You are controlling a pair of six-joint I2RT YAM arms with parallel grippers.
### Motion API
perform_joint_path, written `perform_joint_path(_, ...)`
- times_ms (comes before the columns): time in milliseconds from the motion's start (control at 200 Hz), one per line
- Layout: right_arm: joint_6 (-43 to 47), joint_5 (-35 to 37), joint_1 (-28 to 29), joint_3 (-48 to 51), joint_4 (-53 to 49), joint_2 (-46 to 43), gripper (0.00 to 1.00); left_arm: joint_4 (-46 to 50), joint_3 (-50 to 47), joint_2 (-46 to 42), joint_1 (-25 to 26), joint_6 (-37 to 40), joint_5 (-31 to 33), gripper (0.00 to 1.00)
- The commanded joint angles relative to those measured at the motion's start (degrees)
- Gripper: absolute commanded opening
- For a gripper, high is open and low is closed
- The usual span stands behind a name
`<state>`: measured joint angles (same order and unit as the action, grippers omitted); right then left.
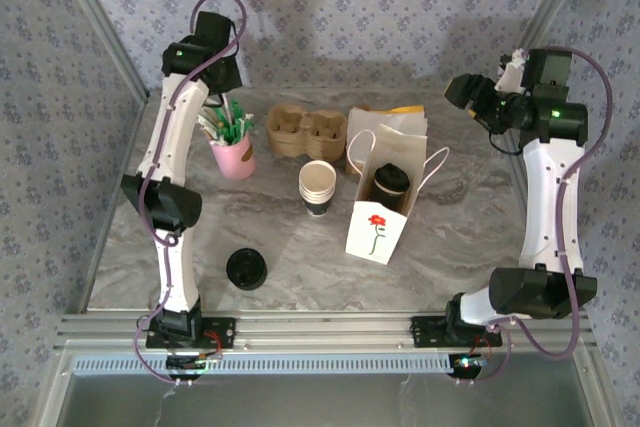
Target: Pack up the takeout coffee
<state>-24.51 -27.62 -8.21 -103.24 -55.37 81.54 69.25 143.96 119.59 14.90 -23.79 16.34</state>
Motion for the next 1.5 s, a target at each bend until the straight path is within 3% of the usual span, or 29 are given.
perform_joint_path(0, 0.9, 0.7, 0.5, -3.1, -2.3, -1.9, 0.76, 1.7, 1.6, -3.4, 1.3, 1.0, 0.7, 0.0)
perform_joint_path(425, 0.7, -3.6, 1.2, -4.1, -1.7, -5.9, 0.76, -1.7, -2.9, -11.2, 2.7, 7.2, -6.5, 0.0)
perform_joint_path(705, -5.3, -9.3, 4.1, -0.2, 11.1, -10.8, 0.75, -8.1, -0.7, -18.8, 4.9, 3.9, -9.4, 0.0)
perform_joint_path(830, -7.5, -10.7, 6.5, 0.5, 16.0, -13.3, 0.74, -8.8, 2.5, -20.3, 5.5, 3.8, -16.4, 0.0)
perform_joint_path(959, -4.9, -9.5, 10.4, -0.6, 17.4, -15.2, 0.74, -12.3, 3.2, -22.0, 6.5, 2.7, -30.2, 0.0)
perform_joint_path(1054, -3.1, -9.5, 12.7, -3.5, 14.6, -14.9, 0.73, -13.7, 5.4, -22.0, 9.0, 1.8, -37.6, 0.0)
perform_joint_path(1149, -3.1, -7.4, 14.6, -7.6, 9.1, -13.6, 0.72, -15.2, 6.8, -22.0, 13.2, 2.1, -40.3, 0.0)
perform_joint_path(1349, -5.8, 3.1, 13.7, -14.2, -3.2, -12.7, 0.72, -16.1, 8.4, -22.6, 21.3, 4.4, -39.7, 0.0)
perform_joint_path(1499, -7.7, 6.6, 10.8, -12.9, -4.1, -14.7, 0.72, -15.6, 8.1, -23.1, 27.4, 5.1, -37.5, 0.0)
